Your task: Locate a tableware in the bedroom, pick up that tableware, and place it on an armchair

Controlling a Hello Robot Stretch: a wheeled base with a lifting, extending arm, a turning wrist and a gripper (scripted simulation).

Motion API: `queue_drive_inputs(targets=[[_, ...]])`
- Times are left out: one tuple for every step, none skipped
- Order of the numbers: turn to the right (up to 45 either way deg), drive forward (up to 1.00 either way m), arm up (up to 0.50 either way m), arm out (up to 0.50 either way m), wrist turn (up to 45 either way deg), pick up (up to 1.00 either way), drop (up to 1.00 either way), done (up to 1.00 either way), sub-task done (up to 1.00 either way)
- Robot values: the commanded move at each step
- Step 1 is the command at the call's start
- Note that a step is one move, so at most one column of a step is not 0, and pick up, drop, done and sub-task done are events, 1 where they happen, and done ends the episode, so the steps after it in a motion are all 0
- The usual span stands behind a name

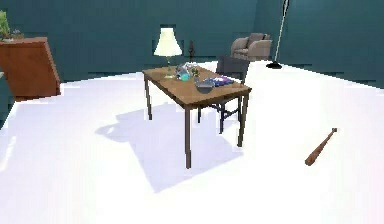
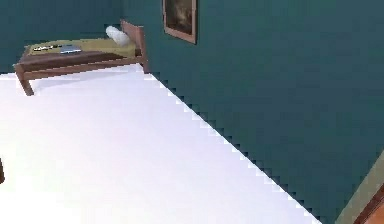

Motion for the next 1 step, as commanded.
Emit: queue_drive_inputs(targets=[[6.0,0.00,0.00,0.00,0.0,0.00,0.00,0.00,0.00]])
